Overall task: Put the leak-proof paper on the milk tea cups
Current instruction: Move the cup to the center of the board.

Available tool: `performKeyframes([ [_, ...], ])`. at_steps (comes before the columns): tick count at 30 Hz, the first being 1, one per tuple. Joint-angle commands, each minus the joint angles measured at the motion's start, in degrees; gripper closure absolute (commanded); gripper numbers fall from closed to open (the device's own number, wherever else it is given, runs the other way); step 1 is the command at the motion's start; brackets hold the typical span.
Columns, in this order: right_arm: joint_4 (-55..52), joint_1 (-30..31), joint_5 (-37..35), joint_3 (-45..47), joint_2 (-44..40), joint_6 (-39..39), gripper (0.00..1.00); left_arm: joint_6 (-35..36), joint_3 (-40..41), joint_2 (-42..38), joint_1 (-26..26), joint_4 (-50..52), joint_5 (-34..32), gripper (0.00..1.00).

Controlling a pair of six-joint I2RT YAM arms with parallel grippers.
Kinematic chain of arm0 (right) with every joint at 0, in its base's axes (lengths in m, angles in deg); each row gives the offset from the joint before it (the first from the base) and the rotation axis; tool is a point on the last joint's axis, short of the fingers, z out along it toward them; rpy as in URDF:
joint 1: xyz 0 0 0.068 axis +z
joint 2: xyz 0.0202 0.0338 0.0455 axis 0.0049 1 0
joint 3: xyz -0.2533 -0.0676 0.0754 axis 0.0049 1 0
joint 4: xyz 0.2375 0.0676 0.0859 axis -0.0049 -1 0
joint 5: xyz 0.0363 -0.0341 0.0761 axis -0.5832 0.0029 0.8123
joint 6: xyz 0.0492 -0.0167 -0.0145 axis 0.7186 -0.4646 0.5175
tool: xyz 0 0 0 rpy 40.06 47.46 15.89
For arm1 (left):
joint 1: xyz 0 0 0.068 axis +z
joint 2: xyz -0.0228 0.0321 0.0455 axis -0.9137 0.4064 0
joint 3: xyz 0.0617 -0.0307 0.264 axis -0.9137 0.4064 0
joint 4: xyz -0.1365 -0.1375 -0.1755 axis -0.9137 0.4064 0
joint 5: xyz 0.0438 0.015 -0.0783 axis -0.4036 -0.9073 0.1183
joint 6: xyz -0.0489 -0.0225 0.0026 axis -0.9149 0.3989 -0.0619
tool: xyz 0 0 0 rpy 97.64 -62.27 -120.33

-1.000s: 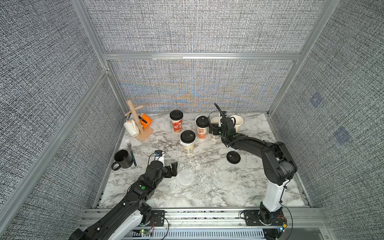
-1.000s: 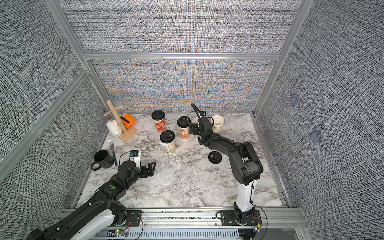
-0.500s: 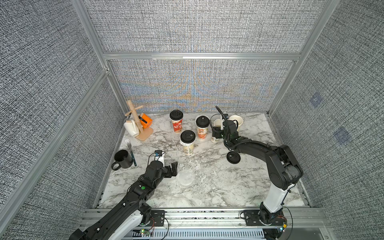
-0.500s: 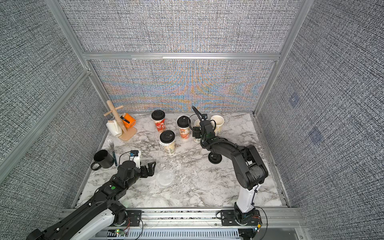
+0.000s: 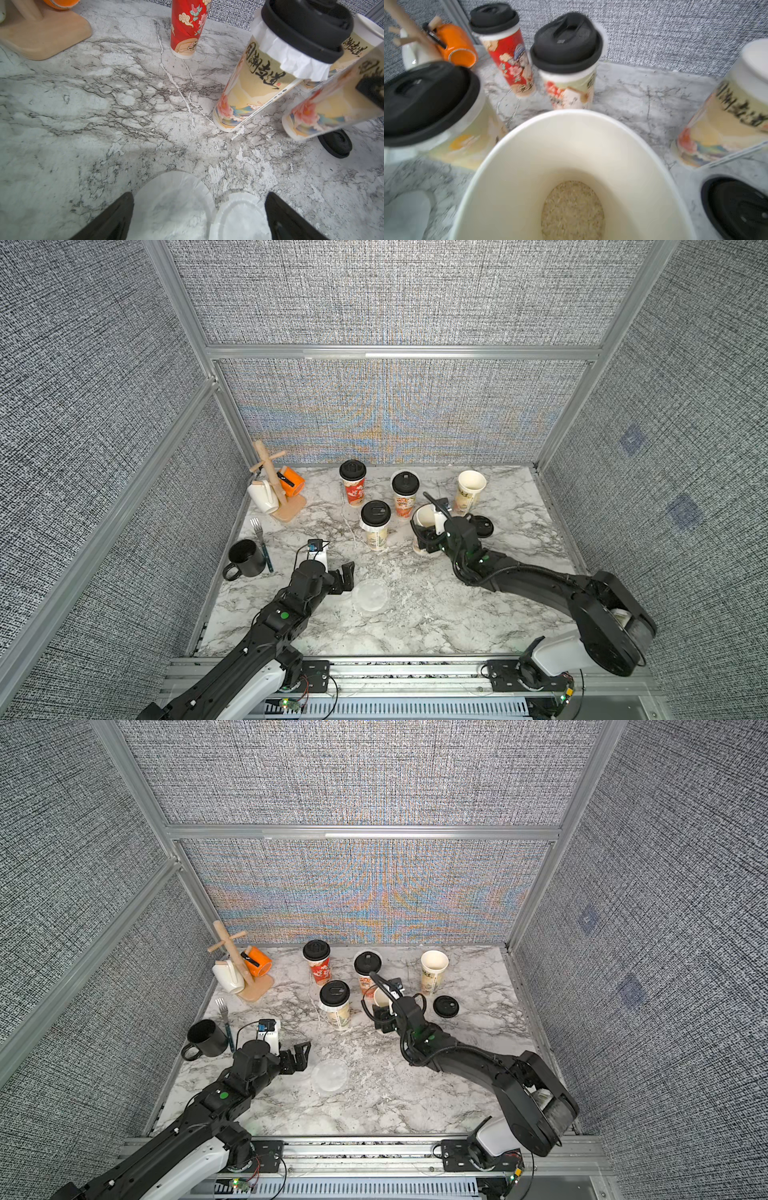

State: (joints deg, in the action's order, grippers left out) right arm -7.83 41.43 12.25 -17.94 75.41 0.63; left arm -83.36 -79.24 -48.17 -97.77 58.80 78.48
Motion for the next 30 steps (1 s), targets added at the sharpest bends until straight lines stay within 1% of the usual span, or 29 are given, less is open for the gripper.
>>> performKeyframes([
  [1,5.1,3.7,-6.8,2.5,-0.2,2.0,0.18,-0.6,-1.5,0.8,0.0,2.3,0.6,0.00],
  [5,5.8,7.5,-10.9,4.3,1.2,5.0,0.17,-0.9,-3.0,0.9,0.0,4.3,2.1,0.00],
  [9,4.2,9.6,-12.9,4.8,0.6,7.2,0.08,-0.6,-3.9,-0.9,0.0,6.7,2.4,0.00],
  [12,2.4,9.9,-13.7,4.3,-0.8,7.7,0.02,-0.1,-4.6,-2.1,0.1,8.6,2.3,0.00],
  [17,-1.8,10.0,-15.3,2.9,-4.6,6.8,0.02,0.2,-6.0,-2.9,0.1,10.9,2.4,0.00],
  [22,-5.9,10.5,-13.6,2.8,-9.9,5.9,0.02,-1.3,-6.9,-2.8,0.1,11.4,3.0,0.00],
  [25,-9.0,12.1,-11.9,3.2,-14.1,4.8,0.02,-2.9,-8.4,-2.3,0.1,13.5,2.1,0.00],
  [30,-20.3,16.5,-8.3,-0.9,-20.6,2.3,0.03,-6.7,-12.6,0.8,0.1,20.0,0.7,0.00],
])
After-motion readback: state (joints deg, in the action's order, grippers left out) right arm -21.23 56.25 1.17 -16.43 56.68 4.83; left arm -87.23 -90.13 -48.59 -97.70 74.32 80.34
